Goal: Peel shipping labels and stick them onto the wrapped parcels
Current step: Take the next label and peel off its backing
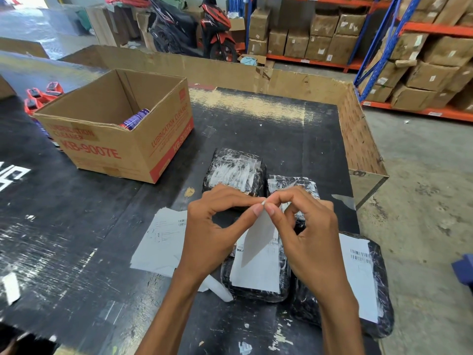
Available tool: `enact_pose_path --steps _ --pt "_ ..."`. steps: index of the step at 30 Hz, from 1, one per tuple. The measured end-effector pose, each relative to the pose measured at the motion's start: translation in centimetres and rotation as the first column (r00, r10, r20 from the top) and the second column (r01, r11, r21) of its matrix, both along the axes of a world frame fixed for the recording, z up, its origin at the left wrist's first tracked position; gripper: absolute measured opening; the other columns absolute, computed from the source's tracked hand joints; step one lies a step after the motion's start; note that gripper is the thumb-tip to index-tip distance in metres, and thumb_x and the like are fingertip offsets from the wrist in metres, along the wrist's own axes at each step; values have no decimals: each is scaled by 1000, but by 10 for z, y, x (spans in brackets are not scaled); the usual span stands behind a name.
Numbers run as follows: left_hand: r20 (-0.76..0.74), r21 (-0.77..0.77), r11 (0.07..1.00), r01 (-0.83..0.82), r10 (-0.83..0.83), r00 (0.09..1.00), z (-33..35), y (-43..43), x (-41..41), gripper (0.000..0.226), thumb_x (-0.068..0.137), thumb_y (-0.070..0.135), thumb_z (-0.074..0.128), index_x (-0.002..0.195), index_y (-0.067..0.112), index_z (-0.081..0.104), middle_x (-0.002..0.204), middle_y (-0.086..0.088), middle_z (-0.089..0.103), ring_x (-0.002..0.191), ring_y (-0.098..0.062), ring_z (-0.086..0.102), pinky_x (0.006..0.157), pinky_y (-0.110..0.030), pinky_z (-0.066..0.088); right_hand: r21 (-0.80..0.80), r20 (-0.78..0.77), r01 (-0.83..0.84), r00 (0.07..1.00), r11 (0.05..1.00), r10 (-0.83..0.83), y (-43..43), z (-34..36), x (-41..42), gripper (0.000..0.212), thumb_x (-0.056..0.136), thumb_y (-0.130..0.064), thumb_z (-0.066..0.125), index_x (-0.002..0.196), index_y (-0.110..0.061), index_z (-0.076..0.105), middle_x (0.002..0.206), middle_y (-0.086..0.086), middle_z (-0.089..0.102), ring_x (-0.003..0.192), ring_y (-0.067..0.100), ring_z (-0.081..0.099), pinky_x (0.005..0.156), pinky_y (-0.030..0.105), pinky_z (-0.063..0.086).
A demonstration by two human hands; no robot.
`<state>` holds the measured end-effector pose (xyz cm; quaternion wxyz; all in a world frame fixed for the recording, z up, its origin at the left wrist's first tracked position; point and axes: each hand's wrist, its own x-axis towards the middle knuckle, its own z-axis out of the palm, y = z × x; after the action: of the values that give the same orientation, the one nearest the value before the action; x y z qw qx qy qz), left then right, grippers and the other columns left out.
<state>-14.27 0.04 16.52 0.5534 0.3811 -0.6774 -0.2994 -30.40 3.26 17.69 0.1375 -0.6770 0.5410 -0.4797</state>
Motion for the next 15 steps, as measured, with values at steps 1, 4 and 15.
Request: enact_pose_path --steps 1,4,15 --pt "0 4 1000 -11 11 1000 0 0 0 8 85 13 79 93 14 83 85 8 79 86 -17 71 81 -27 51 13 -12 8 1000 1000 -8 0 0 1 10 97 -25 68 90 -30 64 84 -9 65 64 16 56 83 44 43" --pt "-4 45 997 -57 57 998 -1 -1 -2 5 86 16 77 88 16 83 82 10 78 84 -15 71 79 -24 51 56 -39 30 999 998 -27 1 -1 3 9 98 -26 65 90 -30 62 86 -11 64 72 14 58 90 35 38" --pt "-514 747 614 253 293 806 -18 -35 6 22 101 15 49 91 7 67 70 2 73 61 -11 64 66 -29 48 296 816 -337 576 894 -53 -14 -36 10 19 93 -18 40 89 -9 56 98 -4 69 102 14 61 89 29 50"
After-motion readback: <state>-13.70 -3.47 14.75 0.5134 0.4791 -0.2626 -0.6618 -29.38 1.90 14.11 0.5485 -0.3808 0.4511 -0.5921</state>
